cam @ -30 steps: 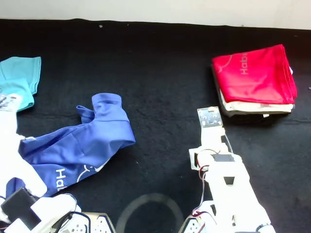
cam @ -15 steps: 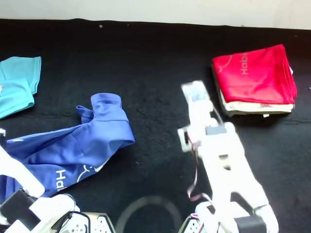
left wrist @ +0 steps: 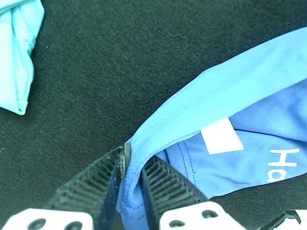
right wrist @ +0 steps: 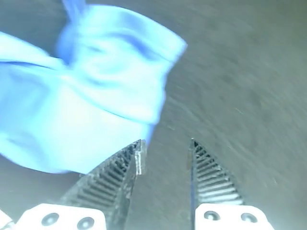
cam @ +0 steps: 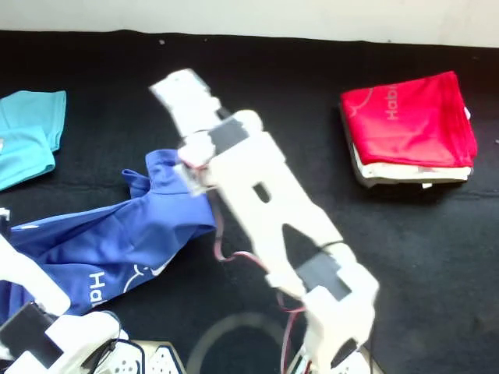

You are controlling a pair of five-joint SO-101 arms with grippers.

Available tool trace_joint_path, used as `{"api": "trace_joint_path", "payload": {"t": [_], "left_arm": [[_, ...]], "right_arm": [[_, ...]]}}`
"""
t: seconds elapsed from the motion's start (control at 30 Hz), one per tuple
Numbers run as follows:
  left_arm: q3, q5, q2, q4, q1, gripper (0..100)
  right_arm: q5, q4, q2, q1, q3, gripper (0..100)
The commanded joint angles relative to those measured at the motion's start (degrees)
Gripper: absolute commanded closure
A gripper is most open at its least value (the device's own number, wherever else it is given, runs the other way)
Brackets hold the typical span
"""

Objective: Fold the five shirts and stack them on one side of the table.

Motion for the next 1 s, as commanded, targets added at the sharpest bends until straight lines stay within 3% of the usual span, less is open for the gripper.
{"api": "trace_joint_path", "payload": {"t": [0.0, 0.17, 0.53, 0.6, 0.7, 0.97], "left_arm": [[-2.1, -0.5, -0.2, 0.3, -0.4, 99], [-2.1, -0.5, -0.2, 0.3, -0.5, 99], [-2.1, -0.5, -0.2, 0.3, -0.3, 99], [-2.1, -0.5, -0.2, 0.3, -0.2, 99], [-1.1, -0.5, -0.1, 0.1, -0.1, 99], [5.3, -0.5, -0.2, -0.2, 3.7, 99]], "right_arm": [[-0.4, 0.6, 6.1, -4.5, -11.9, 81.9], [-0.4, 0.6, 15.9, -7.3, -21.8, 71.5], [-0.4, 0.7, 28.2, -10.2, -29.5, 71.6], [-0.4, 1.0, 30.2, -8.8, -29.8, 77.8], [-0.4, 2.1, 32.0, -5.4, -29.9, 99.4], [-0.4, 7.3, 31.3, 4.8, -34.0, 99.1]]}}
